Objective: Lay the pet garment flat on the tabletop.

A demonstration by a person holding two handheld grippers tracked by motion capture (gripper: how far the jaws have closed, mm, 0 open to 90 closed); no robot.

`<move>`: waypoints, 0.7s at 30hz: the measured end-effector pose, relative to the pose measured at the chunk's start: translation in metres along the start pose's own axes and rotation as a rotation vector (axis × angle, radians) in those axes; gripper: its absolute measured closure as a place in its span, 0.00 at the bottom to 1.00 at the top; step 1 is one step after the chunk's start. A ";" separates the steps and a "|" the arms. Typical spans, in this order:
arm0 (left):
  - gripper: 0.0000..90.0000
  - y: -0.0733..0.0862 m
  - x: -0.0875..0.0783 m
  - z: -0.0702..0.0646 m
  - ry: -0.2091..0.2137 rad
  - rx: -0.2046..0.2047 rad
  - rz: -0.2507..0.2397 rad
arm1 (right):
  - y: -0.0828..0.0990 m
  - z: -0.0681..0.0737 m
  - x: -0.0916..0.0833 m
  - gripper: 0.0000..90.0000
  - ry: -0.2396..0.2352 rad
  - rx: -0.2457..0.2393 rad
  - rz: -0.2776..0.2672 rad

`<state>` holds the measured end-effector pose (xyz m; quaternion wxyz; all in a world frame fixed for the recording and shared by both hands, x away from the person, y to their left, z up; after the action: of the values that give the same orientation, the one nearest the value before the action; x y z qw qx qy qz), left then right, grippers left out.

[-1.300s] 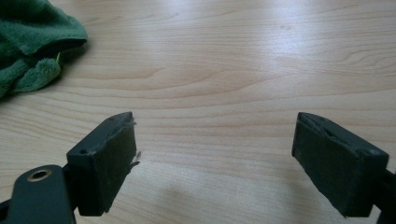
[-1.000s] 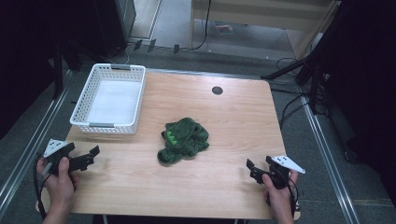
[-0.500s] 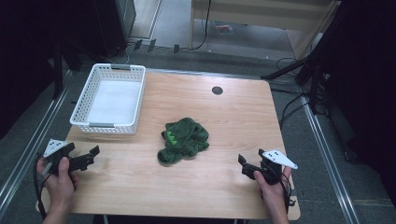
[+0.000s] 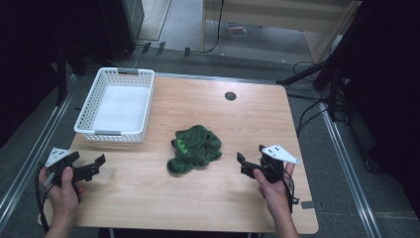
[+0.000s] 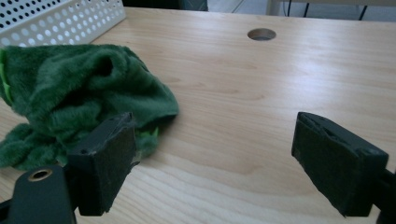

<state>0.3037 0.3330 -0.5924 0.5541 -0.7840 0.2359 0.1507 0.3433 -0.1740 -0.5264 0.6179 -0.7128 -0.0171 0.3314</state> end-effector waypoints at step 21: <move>0.00 0.000 0.000 0.000 0.000 -0.001 -0.002 | -0.034 0.037 0.041 0.16 -0.075 -0.041 0.013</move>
<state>0.3039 0.3331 -0.5922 0.5541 -0.7844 0.2349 0.1502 0.3705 -0.1157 -0.5153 0.6000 -0.7126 -0.0424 0.3612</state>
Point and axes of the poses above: each handheld gripper's, and its own axes: x roughly forward along the jaws, y roughly out of its underside, z roughly to its left, the point moved 8 cm from there along x, roughly forward along the jaws, and after that the axes turned 8 degrees about -x, right-handed, at the moved point
